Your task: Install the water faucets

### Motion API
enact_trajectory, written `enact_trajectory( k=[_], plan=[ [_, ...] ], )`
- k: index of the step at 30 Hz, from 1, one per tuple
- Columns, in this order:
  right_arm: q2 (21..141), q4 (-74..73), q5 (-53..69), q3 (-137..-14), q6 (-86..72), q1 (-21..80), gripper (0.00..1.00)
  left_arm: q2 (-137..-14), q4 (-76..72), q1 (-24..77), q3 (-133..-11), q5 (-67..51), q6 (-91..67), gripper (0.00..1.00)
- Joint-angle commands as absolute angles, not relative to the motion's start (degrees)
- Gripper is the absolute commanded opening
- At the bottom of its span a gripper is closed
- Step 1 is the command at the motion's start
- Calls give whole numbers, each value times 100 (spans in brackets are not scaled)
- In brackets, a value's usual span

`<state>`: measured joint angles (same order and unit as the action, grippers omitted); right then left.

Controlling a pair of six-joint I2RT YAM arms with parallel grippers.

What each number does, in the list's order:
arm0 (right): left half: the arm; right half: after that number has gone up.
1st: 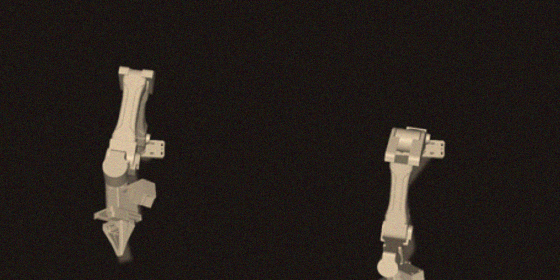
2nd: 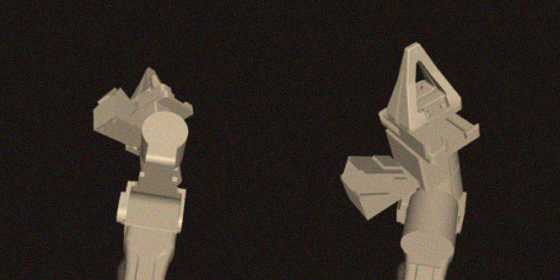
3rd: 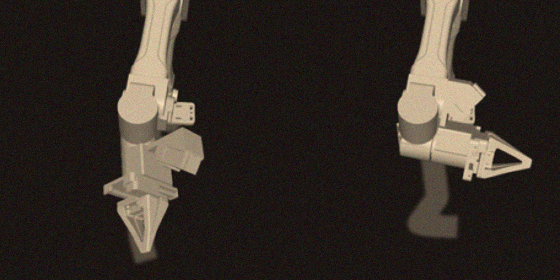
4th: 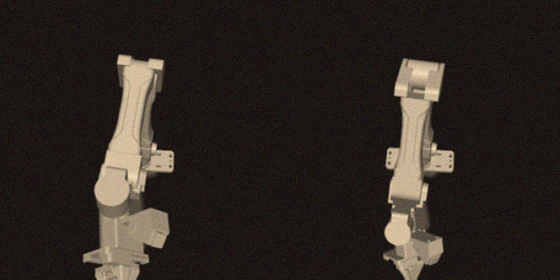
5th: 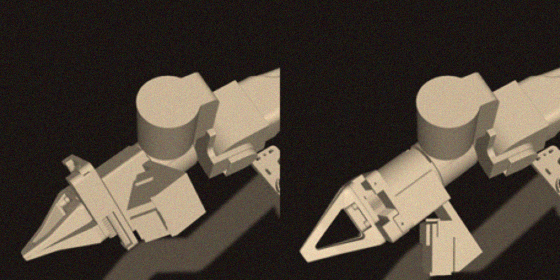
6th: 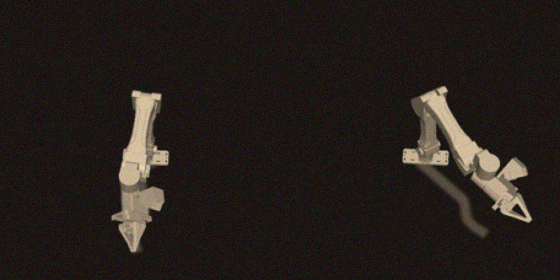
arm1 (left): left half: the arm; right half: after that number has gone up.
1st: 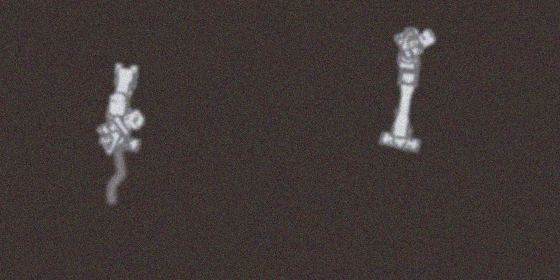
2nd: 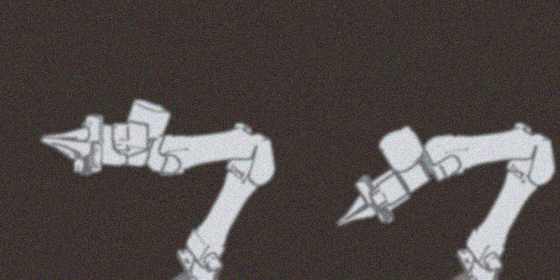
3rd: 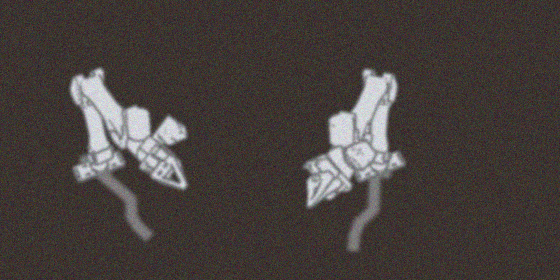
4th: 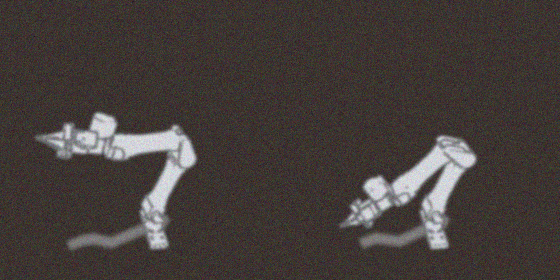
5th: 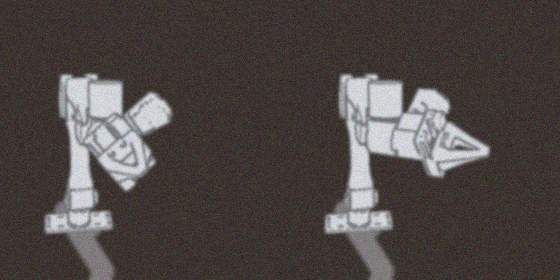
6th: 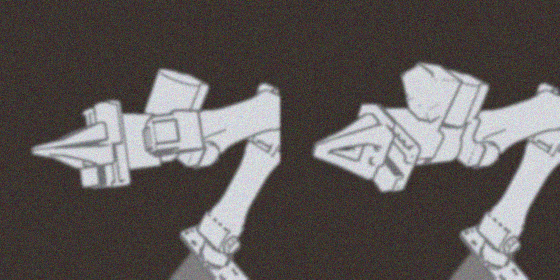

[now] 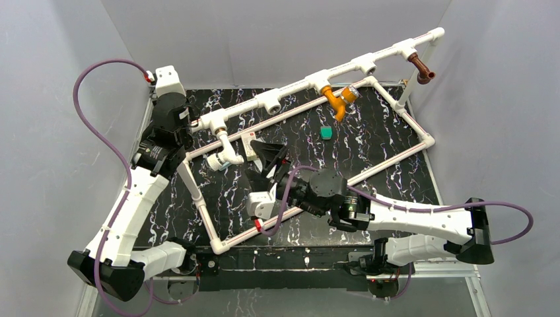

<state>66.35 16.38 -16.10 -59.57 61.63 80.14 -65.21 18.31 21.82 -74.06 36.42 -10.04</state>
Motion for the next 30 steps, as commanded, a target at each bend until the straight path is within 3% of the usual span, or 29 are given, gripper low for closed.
enact_trajectory(
  k=[1, 7, 18, 30],
  plan=[
    [6709, 2031, -1756, -6166, 8440, 8007, 91, -7095, 3699, 2276, -6761, 3315, -1009, 0],
    [7055, 2091, -1787, -6282, 9774, 8016, 92, -7058, 3699, 2287, -6758, 3297, -1002, 0],
    [7834, 2446, -1759, -6705, 10376, 8030, 88, -7084, 3724, 2308, -6789, 3233, -1002, 0],
    [8180, 3050, -1815, -6575, 10042, 8030, 67, -7128, 3711, 2355, -6782, 3186, -1012, 0]
  ],
)
